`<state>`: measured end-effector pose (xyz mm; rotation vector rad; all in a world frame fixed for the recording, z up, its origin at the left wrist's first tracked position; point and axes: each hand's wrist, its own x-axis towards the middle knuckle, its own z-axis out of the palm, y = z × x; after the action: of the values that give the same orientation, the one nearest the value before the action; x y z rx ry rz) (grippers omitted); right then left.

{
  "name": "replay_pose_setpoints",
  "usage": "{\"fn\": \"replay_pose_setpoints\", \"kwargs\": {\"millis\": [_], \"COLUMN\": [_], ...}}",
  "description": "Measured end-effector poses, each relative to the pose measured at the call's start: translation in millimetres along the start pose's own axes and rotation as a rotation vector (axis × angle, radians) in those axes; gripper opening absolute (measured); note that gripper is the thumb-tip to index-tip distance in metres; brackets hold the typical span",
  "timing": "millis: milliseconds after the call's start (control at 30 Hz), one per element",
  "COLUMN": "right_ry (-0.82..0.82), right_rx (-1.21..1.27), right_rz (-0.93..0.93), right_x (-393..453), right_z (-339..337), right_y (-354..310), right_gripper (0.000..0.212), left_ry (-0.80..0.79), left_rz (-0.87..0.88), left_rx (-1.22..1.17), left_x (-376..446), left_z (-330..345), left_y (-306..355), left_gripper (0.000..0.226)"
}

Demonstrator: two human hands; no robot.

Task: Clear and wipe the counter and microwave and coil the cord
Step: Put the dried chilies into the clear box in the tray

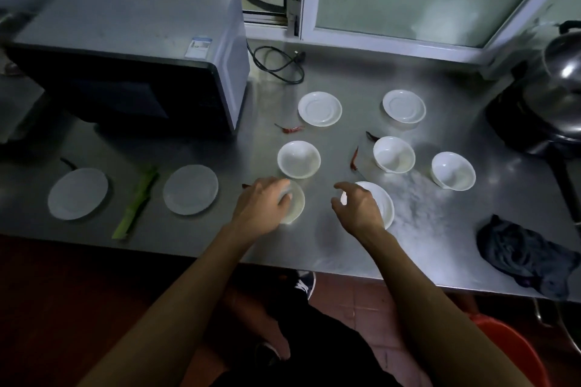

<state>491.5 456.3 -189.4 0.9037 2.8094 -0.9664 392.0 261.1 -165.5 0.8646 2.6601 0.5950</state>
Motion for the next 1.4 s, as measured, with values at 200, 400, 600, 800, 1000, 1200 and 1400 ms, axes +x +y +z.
{"fn": "replay_pose_setpoints", "kwargs": {"millis": [200, 400, 600, 800, 1000, 1200, 1400], "right_ry": [-0.029, 0.012, 0.151, 0.203, 0.221, 0.311, 0.328], "right_rx": [0.033, -0.049, -0.205, -0.303, -0.219, -0.116, -0.024], "right_rz": [0.082, 0.065, 0.072, 0.105, 0.129, 0.064, 0.125], "right_x": [58, 88, 118, 141, 163, 184, 203], "right_z": [4, 14, 27, 43, 55, 60, 62], "right_y": [23, 38, 52, 55, 48, 20, 10], "right_gripper": [0.040, 0.045, 0.025, 0.013, 0.023, 0.033, 0.010], "left_ry": [-0.031, -0.048, -0.082, -0.102, -0.084, -0.082, -0.072], "left_rz": [-0.012, 0.025, 0.026, 0.049, 0.077, 0.153, 0.234], "left_rx": [-0.053, -0.043, -0.017, -0.042, -0.068, 0.013, 0.124], "left_x": [69, 108, 142, 178, 218, 255, 280], "left_z": [10, 18, 17, 22, 20, 25, 45], "left_y": [2, 4, -5, -27, -44, -64, -82], "left_gripper": [0.037, 0.037, 0.045, 0.042, 0.030, 0.026, 0.022]}}
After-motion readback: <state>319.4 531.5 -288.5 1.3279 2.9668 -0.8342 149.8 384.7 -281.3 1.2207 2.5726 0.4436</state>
